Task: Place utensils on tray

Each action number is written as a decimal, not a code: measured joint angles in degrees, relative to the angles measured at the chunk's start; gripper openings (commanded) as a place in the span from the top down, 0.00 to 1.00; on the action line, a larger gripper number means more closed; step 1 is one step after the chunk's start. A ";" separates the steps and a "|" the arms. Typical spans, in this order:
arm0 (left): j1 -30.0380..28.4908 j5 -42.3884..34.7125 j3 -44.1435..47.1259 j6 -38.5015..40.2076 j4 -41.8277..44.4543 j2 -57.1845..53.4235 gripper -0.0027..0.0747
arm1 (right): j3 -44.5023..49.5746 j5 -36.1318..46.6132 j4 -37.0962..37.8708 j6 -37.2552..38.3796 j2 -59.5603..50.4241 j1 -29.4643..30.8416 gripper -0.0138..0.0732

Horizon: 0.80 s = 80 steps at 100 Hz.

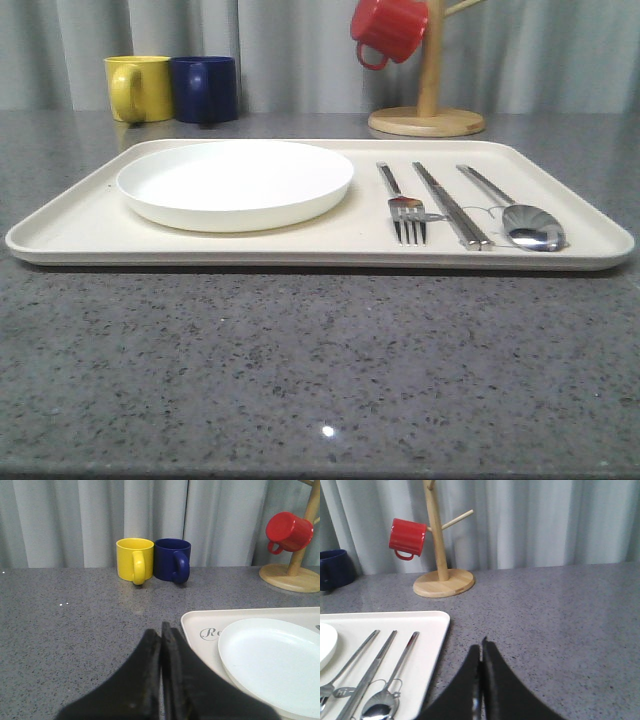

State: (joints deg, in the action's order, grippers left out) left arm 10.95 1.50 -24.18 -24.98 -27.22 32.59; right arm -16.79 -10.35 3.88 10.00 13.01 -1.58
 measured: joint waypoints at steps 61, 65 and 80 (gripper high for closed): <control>0.00 0.00 0.00 0.00 0.00 0.00 0.99 | 18.29 10.82 -0.25 -0.85 -13.52 2.29 0.92; 0.00 0.00 0.00 0.00 0.00 0.00 0.99 | 18.29 11.10 -0.25 -0.85 -13.52 2.29 0.92; 0.00 0.00 0.00 0.00 0.00 0.00 0.99 | 18.29 11.21 -0.25 -0.85 -13.65 2.29 0.92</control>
State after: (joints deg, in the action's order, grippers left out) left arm 10.95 1.50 -24.18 -24.98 -27.22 32.59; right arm 1.50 0.85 3.63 9.14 -0.64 0.71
